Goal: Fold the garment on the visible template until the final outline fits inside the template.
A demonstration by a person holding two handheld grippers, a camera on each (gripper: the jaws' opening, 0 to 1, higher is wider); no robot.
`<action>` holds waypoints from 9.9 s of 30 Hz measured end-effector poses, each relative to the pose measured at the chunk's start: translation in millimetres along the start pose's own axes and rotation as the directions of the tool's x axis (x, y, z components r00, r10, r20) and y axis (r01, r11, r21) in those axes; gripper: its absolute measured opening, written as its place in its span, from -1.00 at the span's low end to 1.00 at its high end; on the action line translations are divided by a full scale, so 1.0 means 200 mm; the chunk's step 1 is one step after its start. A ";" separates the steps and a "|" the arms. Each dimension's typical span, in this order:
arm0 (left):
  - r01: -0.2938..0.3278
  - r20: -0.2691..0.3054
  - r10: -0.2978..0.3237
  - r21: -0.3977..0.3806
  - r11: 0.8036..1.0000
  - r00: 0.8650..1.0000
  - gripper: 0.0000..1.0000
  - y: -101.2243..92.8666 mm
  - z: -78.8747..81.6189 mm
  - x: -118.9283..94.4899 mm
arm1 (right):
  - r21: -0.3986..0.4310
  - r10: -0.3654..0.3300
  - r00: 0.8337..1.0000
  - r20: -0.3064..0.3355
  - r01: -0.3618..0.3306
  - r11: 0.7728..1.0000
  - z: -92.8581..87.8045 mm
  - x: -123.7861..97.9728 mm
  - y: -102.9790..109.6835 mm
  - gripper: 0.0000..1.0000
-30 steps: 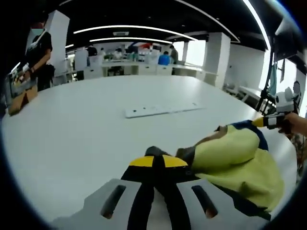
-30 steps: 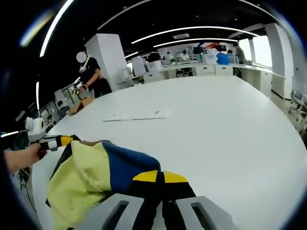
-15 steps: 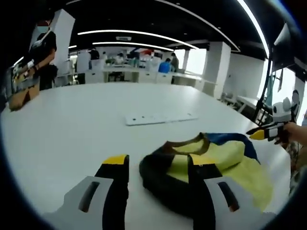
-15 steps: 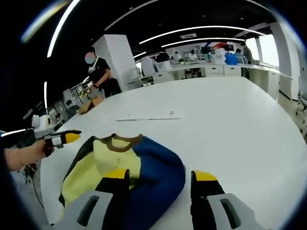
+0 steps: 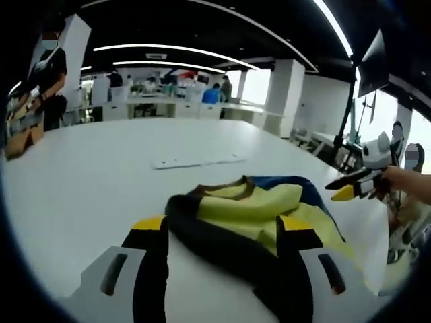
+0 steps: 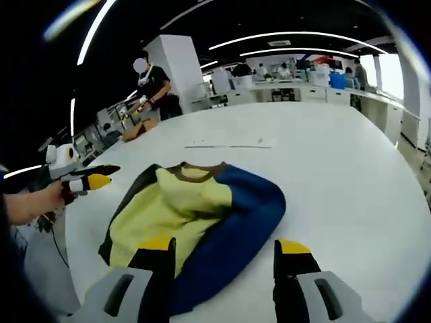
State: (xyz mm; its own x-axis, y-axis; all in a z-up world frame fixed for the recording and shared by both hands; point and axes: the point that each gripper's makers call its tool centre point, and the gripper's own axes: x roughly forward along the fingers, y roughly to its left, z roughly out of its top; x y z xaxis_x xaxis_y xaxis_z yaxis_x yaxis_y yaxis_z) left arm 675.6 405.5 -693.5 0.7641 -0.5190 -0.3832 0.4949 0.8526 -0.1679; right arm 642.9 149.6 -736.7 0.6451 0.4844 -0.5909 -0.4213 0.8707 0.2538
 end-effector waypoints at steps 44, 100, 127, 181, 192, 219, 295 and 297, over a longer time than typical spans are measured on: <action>0.042 -0.204 -0.051 -0.046 0.998 0.978 -0.53 -0.25 -0.57 -0.15 | -0.036 -0.053 0.999 -0.010 0.053 0.998 -0.40 -0.03 0.22 -0.58; -0.429 0.012 0.465 -0.367 0.826 0.885 -1.00 0.50 -0.29 -0.70 | -0.098 -0.285 0.956 0.070 0.291 0.952 -0.09 -0.37 -0.23 -1.00; -0.582 -0.054 0.613 -0.390 0.714 0.788 -1.00 0.82 -0.42 -0.87 | -0.069 -0.435 0.900 -0.033 0.432 0.899 -0.09 -0.50 -0.75 -1.00; -0.586 -0.078 0.582 -0.160 0.794 0.809 -0.78 0.93 -0.31 -0.84 | -0.126 -0.568 0.814 -0.124 0.555 0.822 -0.10 -0.53 -1.19 -0.38; -0.453 -0.023 0.453 -0.108 0.885 0.891 -0.25 0.74 -0.24 -0.76 | -0.027 -0.352 0.935 -0.037 0.351 0.936 -0.03 -0.45 -0.92 0.58; -0.104 0.036 0.101 0.069 0.992 0.994 0.75 0.16 -0.21 -0.72 | -0.377 0.347 0.928 -0.132 -0.371 0.849 -0.20 -0.44 0.36 0.93; 0.086 -0.073 -0.078 0.121 0.989 0.994 0.73 -0.21 -0.41 -0.76 | -0.597 0.340 0.927 -0.160 -0.365 0.714 0.05 -0.05 0.60 -1.00; 0.088 -0.077 -0.079 0.118 0.989 0.994 0.72 -0.21 -0.42 -0.76 | -0.595 0.324 0.933 -0.158 -0.352 0.722 0.08 -0.01 0.57 -1.00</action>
State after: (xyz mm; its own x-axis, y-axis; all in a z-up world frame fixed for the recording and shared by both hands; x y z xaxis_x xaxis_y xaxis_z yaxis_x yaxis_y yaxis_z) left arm 504.2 454.1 -704.0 0.6882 -0.5786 -0.4378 0.6057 0.7903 -0.0923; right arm 603.1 249.8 -693.8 0.3642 0.7207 -0.5899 -0.9110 0.4074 -0.0647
